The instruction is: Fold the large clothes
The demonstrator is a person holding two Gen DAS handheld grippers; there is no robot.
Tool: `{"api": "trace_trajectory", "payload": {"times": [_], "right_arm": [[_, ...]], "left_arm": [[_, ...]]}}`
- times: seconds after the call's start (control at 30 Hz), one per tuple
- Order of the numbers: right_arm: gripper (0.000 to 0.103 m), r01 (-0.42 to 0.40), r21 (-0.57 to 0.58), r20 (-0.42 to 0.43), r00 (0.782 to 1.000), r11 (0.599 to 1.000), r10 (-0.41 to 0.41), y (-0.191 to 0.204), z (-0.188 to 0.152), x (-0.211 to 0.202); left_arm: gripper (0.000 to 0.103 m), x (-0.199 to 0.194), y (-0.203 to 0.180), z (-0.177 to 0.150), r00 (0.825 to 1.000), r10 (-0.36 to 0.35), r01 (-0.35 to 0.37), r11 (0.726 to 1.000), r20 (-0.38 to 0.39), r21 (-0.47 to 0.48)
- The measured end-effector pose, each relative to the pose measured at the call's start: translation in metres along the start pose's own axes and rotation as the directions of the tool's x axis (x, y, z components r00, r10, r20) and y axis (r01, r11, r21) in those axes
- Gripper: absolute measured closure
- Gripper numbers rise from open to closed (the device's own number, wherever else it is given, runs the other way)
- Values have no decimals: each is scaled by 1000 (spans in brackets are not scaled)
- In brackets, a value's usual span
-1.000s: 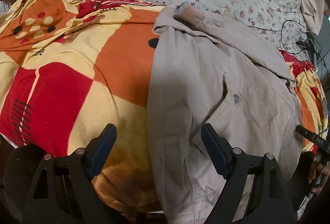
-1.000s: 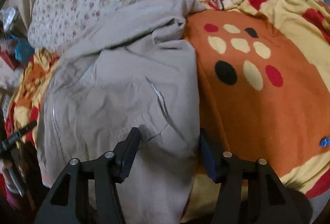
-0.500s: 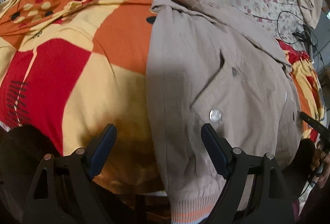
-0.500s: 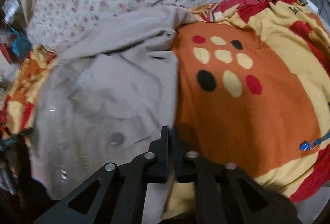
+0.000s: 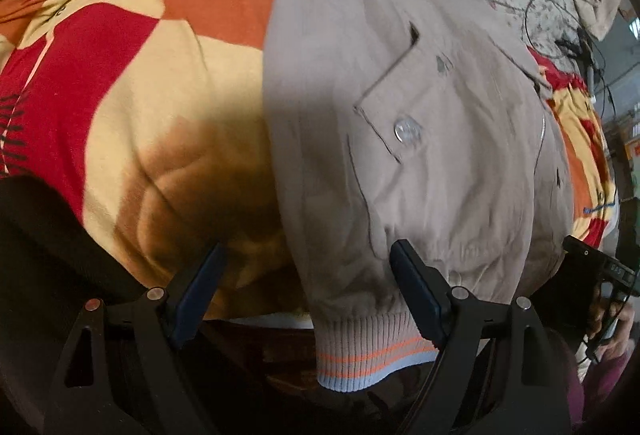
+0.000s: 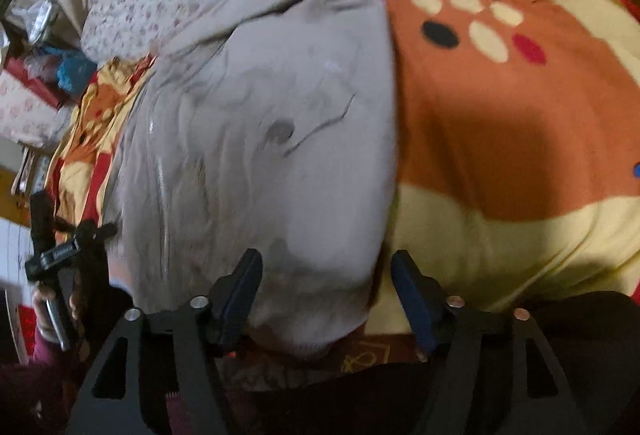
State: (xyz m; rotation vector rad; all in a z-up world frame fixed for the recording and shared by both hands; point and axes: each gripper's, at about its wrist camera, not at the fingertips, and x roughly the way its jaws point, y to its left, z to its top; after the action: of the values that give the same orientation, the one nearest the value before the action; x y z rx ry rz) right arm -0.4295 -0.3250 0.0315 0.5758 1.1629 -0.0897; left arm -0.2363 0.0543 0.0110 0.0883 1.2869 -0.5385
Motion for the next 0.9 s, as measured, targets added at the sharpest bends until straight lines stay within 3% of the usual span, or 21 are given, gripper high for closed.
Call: {"api": "trace_trajectory", "payload": {"times": [0.37, 0.53, 0.6, 0.63, 0.67, 0.7, 0.73, 0.77, 0.9], "right_arm": [[24, -84, -50, -124, 989, 995, 78, 19, -23, 30], [24, -83, -64, -148, 986, 994, 73, 26, -23, 38], [29, -85, -59, -145, 987, 995, 76, 31, -24, 40], [46, -79, -75, -138, 988, 994, 68, 33, -25, 38], [68, -70, -89, -130, 990, 994, 58, 35, -25, 36], [78, -64, -104, -118, 992, 993, 51, 37, -25, 33], [86, -74, -109, -105, 993, 991, 62, 38, -25, 30], [87, -98, -111, -88, 992, 989, 89, 39, -25, 23], [88, -219, -95, -21, 976, 971, 218, 37, -17, -7]], "left_arm": [[18, 13, 2, -12, 996, -67, 66, 998, -59, -23], [18, 18, 10, -18, 991, -109, 103, 992, -78, -72], [18, 19, 13, -18, 988, -129, 122, 989, -84, -85], [23, 18, 13, -18, 988, -133, 127, 989, -82, -78], [43, 17, 12, -18, 987, -142, 137, 988, -81, -68], [56, 15, 11, -18, 984, -158, 154, 986, -82, -60], [77, 12, 10, -18, 979, -186, 182, 982, -85, -51], [86, 5, 7, -15, 977, -201, 199, 979, -76, -35], [88, -35, 0, 2, 965, -260, 259, 965, 24, 37]]}}
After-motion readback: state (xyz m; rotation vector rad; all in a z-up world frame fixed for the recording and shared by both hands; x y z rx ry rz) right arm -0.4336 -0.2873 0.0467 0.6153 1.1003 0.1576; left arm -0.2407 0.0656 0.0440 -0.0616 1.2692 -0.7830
